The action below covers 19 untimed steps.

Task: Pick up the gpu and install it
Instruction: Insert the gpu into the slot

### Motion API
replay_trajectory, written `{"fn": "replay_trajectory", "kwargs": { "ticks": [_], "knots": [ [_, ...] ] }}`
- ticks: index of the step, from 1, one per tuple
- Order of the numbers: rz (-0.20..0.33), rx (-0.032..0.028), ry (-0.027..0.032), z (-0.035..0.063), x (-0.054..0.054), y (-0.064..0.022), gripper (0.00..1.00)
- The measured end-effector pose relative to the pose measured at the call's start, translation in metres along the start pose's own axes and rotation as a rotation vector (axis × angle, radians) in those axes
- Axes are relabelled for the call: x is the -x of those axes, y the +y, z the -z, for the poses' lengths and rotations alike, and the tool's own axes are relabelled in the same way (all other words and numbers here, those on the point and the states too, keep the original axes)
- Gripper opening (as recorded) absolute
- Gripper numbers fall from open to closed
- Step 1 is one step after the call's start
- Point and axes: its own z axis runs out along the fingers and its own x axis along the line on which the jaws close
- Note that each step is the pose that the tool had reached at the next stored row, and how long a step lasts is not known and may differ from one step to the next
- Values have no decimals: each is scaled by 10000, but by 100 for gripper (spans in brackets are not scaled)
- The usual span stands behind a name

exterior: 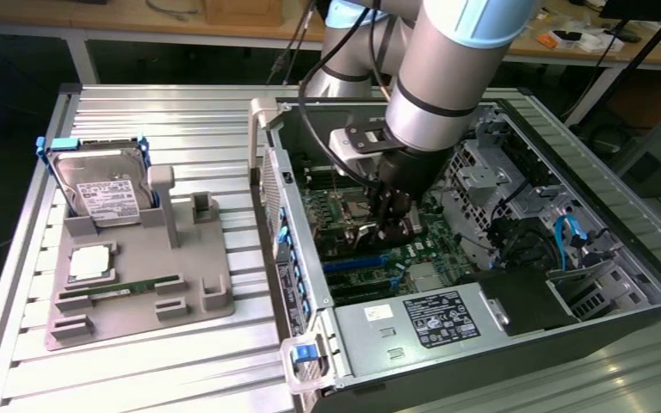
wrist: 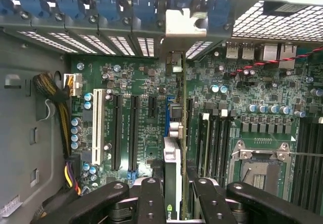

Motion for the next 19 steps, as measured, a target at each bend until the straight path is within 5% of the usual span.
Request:
{"fn": "replay_trajectory", "kwargs": {
  "ticks": [7,19],
  "knots": [
    [2,-57,3,-5,4,79,27],
    [1,-60,-7,-46,4,89,27]
  ]
}}
